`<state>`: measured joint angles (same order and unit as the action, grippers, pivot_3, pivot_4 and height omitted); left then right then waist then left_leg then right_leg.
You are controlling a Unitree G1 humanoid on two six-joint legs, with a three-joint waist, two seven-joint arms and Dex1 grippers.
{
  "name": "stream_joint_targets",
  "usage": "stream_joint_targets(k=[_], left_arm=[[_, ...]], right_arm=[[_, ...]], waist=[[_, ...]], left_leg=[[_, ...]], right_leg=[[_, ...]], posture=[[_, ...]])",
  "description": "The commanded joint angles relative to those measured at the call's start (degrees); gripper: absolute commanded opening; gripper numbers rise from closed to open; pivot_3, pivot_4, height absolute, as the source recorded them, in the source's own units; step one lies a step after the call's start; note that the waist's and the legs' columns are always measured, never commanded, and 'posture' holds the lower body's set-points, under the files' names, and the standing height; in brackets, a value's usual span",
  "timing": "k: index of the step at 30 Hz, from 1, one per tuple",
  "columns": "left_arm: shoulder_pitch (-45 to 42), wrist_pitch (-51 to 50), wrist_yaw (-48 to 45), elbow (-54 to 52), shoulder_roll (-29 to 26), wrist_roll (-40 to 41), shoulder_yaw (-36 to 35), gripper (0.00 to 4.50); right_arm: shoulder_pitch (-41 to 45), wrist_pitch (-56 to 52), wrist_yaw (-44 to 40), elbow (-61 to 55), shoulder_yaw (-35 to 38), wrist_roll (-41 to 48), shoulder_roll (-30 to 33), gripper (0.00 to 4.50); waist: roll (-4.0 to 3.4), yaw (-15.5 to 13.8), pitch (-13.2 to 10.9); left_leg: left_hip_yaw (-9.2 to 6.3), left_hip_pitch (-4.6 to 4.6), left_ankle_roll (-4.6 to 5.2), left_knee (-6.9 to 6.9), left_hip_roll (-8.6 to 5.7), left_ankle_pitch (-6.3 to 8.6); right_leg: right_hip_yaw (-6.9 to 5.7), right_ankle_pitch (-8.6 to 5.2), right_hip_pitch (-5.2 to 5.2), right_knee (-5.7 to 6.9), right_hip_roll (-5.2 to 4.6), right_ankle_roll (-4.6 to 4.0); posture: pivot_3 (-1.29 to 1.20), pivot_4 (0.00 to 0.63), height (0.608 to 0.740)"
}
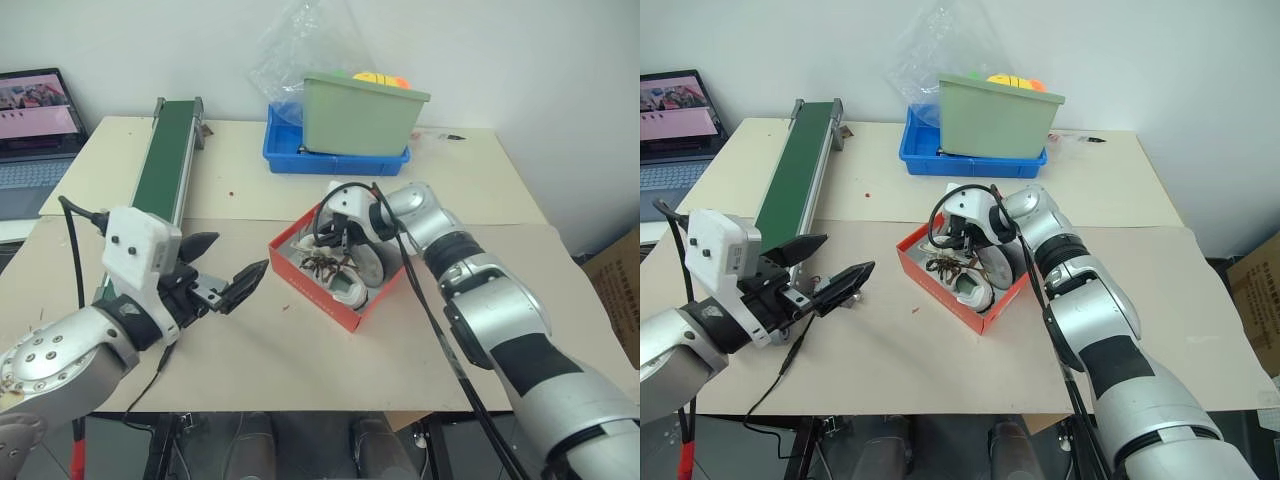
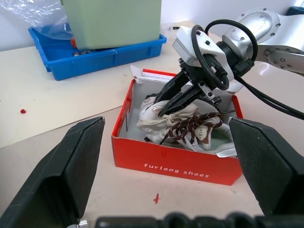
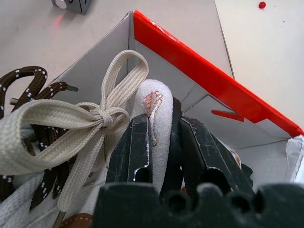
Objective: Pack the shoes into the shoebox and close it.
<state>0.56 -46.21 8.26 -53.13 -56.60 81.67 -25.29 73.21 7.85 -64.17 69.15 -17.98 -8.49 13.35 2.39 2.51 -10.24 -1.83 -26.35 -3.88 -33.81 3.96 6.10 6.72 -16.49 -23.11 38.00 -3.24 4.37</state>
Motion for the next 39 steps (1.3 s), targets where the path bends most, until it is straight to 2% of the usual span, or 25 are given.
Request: stream_joint_targets(k=[1,4,7,15,22,28,39], left_arm=[[-1.28,1.88,-1.11,0.1,-0.5,-0.53,1.11,4.47],[-2.53,2.16,-2.01,0.83,0.16,-1.95,3.13,4.47],[-3.92,2.27,-2.74,1.43,0.79,-3.35,4.97,4.47],[-5.43,2.57,-4.17,2.31,2.73,-6.11,7.86,4.47],[-6.56,2.41,-3.99,2.32,3.1,-6.12,8.86,4.47],[-6.92,1.7,-3.58,2.2,0.61,-3.5,6.72,4.47],[-6.75,2.1,-1.39,1.84,-3.2,0.53,4.71,4.47]], right_arm=[[2.71,-9.68,-11.88,-4.14,4.46,5.52,1.43,0.54],[4.15,-21.66,-19.99,-10.68,6.73,9.84,2.71,0.54],[3.92,-30.1,-23.85,-17.61,6.71,11.43,4.72,0.54],[2.2,-36.86,-23.68,-27.56,5.74,12.37,8.24,0.54],[0.4,-28.15,-18.18,-26.06,4.27,9.23,7.59,0.54],[0.11,-20.3,-13.74,-20.17,3.21,7.44,4.65,0.54],[-5.99,-6.69,-7.68,-15.23,-3.14,0.03,0.19,0.54]], waist=[[-0.02,-0.09,-0.01],[-0.06,-0.1,-0.04],[-0.08,-0.1,-0.05],[-0.08,-0.04,-0.05],[-0.08,-0.04,-0.05],[-0.08,0.11,-0.05],[-0.08,-0.03,-0.05]], left_leg=[[0.0,0.0,0.0,0.01,-0.01,0.0],[0.0,0.0,0.0,0.01,0.0,0.0],[0.0,0.0,0.0,0.0,0.0,0.0],[0.04,-0.01,-0.01,0.01,0.0,0.0],[0.04,-0.01,0.0,-0.01,0.0,0.0],[0.05,-0.01,0.0,-0.01,0.0,0.0],[0.04,-0.01,-0.01,-0.01,0.0,0.0]], right_leg=[[0.0,0.0,0.0,-0.01,0.0,0.0],[0.0,0.0,0.0,0.0,0.0,0.0],[-0.01,0.0,-0.02,0.04,0.02,0.0],[0.01,-0.01,-0.05,0.02,0.01,0.0],[0.03,-0.01,-0.05,0.02,0.0,0.0],[0.04,-0.01,-0.06,0.03,0.01,0.0],[0.03,-0.01,-0.04,0.03,0.01,0.0]], posture=[[0.0,0.15,0.74],[0.0,0.15,0.74],[0.0,0.15,0.74],[0.0,0.15,0.74],[0.0,0.15,0.74],[0.0,0.15,0.74],[0.0,0.15,0.74]])
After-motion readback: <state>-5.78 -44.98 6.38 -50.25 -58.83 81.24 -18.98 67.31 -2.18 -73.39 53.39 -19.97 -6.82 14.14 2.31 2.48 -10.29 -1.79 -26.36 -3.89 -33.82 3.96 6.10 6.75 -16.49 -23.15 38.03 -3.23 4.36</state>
